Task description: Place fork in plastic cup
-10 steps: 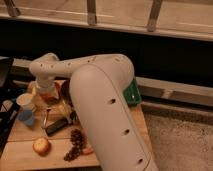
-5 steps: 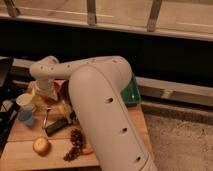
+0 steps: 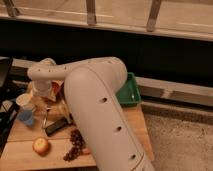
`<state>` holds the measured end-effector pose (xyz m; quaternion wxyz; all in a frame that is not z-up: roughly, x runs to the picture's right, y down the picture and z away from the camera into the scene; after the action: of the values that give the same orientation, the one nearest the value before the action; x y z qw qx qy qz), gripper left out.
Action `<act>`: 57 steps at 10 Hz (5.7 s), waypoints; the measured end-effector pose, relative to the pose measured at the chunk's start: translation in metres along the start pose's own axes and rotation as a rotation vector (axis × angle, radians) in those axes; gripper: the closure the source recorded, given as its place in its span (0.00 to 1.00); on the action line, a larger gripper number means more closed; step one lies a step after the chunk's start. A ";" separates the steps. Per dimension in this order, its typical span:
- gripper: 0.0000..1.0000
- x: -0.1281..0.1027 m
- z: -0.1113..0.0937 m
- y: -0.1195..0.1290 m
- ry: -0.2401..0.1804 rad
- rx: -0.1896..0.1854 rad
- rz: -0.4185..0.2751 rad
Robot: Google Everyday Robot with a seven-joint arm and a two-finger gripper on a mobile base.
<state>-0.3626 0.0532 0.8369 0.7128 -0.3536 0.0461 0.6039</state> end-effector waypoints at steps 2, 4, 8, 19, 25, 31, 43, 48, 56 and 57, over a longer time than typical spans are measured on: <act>0.20 -0.002 0.008 0.002 0.008 0.011 -0.005; 0.20 0.002 0.012 -0.005 0.022 0.023 0.000; 0.20 0.015 0.014 -0.026 0.045 0.049 0.036; 0.20 -0.007 0.040 -0.047 0.066 0.059 0.024; 0.20 -0.007 0.058 -0.033 0.084 0.062 -0.015; 0.20 -0.001 0.072 -0.040 0.134 0.101 -0.020; 0.99 -0.011 0.082 -0.037 0.170 0.124 -0.064; 1.00 -0.009 0.051 -0.050 0.108 0.130 -0.031; 1.00 -0.046 -0.084 -0.026 -0.157 0.140 -0.054; 1.00 -0.056 -0.102 -0.014 -0.199 0.101 -0.079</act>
<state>-0.3283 -0.0508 0.7949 0.7541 -0.2568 -0.0084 0.6044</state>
